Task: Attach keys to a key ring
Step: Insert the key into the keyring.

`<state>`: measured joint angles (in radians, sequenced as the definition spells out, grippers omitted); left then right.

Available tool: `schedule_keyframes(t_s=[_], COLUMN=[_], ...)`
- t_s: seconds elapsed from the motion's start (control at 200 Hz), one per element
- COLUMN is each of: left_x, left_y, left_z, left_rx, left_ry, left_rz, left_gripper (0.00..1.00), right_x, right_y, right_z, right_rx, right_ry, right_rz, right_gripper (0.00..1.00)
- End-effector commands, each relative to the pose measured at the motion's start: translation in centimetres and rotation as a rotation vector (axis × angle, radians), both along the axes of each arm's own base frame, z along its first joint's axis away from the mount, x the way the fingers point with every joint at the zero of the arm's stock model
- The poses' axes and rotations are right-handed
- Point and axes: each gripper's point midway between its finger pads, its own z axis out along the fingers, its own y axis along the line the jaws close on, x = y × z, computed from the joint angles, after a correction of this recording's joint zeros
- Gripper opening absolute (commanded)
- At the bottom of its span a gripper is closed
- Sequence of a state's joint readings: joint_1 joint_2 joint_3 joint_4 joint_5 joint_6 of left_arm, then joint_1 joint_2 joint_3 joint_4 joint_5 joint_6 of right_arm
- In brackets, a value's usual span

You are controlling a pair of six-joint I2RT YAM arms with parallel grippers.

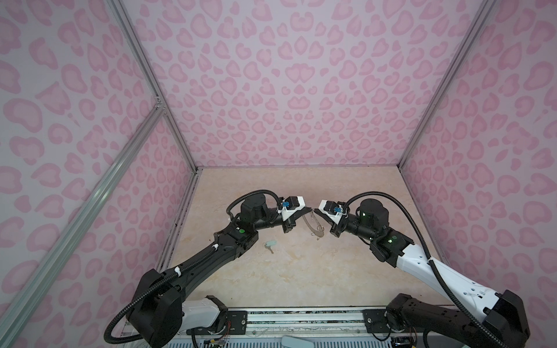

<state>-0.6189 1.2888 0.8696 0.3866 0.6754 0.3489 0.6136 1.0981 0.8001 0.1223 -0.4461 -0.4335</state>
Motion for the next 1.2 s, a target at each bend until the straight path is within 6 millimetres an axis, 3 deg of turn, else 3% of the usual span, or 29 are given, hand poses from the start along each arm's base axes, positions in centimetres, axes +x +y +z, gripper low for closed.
schedule_keyframes(t_s=[0.0, 0.565, 0.68, 0.82, 1.195], left_x=[0.0, 0.6, 0.0, -0.5, -1.1], left_y=[0.0, 0.2, 0.4, 0.5, 0.4], left_z=[1.3, 1.7, 1.7, 1.8, 2.0], left_rx=[-0.036, -0.059, -0.064, -0.069, -0.07], left_ry=[-0.045, -0.045, -0.047, -0.045, -0.044], left_rz=[-0.003, 0.033, 0.003, -0.034, -0.074], left_gripper=[0.03, 0.03, 0.03, 0.03, 0.03], right_x=[0.0, -0.4, 0.1, 0.3, -0.4], right_y=[0.3, 0.9, -0.1, -0.9, 0.7], right_z=[0.5, -1.0, -0.8, -1.0, -0.9], right_rx=[0.022, -0.052, -0.014, 0.052, 0.186], right_ry=[-0.012, -0.036, -0.033, 0.008, 0.12], right_rz=[0.013, -0.016, -0.054, -0.061, 0.069], right_gripper=[0.02, 0.0, 0.13, 0.21, 0.32])
